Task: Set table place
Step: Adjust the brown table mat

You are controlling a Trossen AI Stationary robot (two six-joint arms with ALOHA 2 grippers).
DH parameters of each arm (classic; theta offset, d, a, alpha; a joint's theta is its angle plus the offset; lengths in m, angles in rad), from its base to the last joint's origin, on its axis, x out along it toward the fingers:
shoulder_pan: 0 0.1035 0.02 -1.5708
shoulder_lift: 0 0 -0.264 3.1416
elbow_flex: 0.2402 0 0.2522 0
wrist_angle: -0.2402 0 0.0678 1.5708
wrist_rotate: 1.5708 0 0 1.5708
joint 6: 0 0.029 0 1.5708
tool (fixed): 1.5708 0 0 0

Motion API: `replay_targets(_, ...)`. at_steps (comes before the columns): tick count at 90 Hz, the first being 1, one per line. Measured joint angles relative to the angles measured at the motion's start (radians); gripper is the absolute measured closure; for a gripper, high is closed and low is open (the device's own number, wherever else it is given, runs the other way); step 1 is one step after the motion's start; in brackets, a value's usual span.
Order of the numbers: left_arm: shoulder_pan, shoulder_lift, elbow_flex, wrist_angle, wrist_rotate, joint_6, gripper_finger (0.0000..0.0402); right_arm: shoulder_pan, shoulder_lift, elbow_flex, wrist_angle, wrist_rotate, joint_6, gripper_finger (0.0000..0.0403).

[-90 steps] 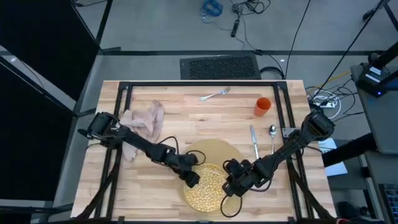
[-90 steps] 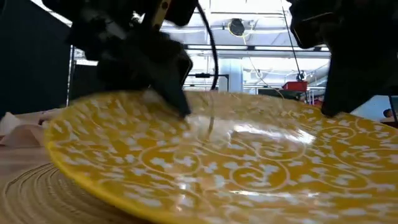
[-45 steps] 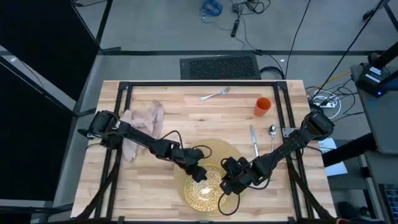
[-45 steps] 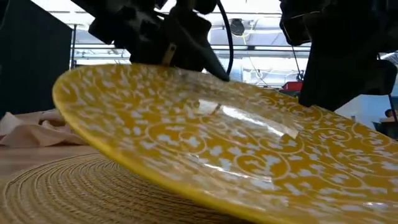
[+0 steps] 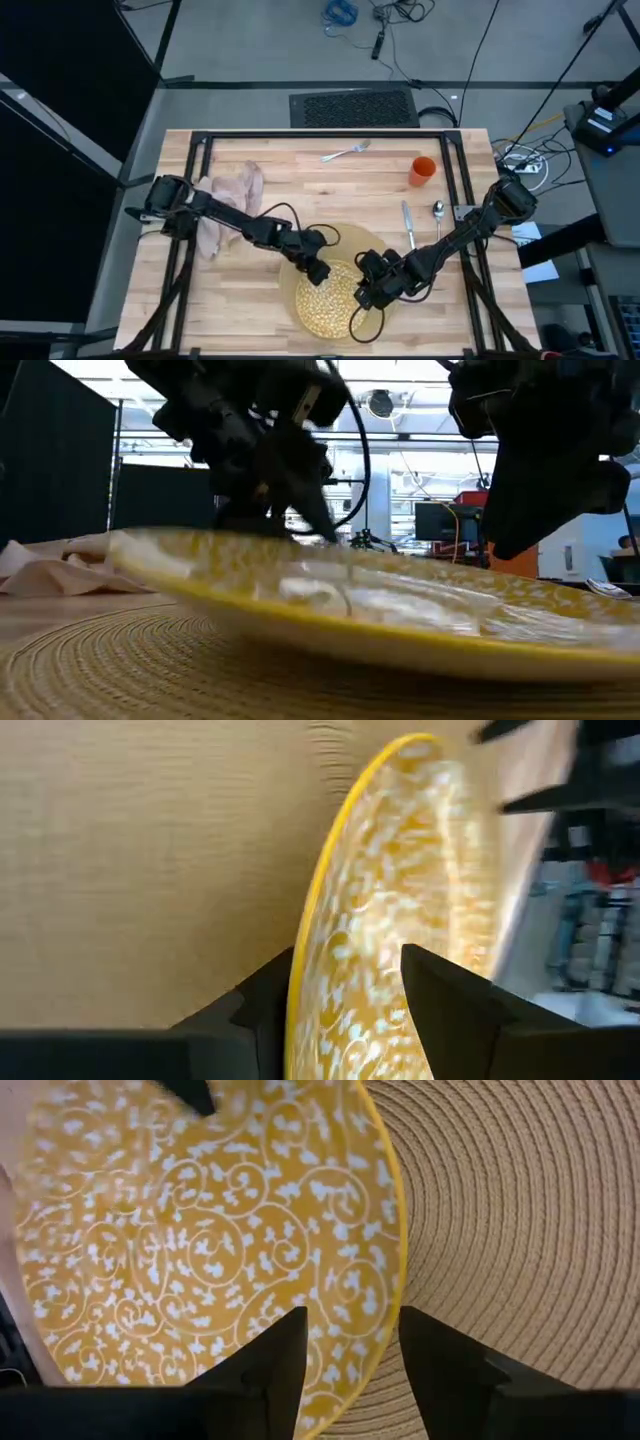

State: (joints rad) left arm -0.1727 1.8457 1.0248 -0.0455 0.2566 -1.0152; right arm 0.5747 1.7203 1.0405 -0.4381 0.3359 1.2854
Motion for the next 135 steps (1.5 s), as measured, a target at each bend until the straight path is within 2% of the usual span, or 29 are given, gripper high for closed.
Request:
replay_targets(16,0.034,-0.021,-0.002,-0.122,-0.004,0.072,0.0244,0.000,0.000,-0.001,-0.001,0.003,-0.005,0.0259)
replay_targets(33,0.074,-0.111,-0.002,-0.201,-0.035,0.125,0.0244,-0.009,0.000,-0.001,-0.008,0.005,-0.021,0.0259)
replay_targets(51,0.095,-0.238,-0.002,-0.424,-0.120,0.184,0.0244,-0.013,-0.003,-0.001,-0.026,0.010,-0.042,0.0259)
replay_targets(62,0.077,-0.272,-0.002,-0.509,-0.162,0.201,0.0244,-0.024,-0.035,-0.002,-0.075,0.054,-0.059,0.0259)
replay_targets(90,0.070,-0.199,-0.003,-0.481,-0.179,0.272,0.0244,-0.030,-0.163,-0.002,-0.082,0.163,-0.130,0.0259)
replay_targets(135,0.087,-0.089,-0.003,-0.447,-0.161,0.316,0.0250,-0.059,-0.193,-0.002,-0.076,0.163,-0.185,0.0259)
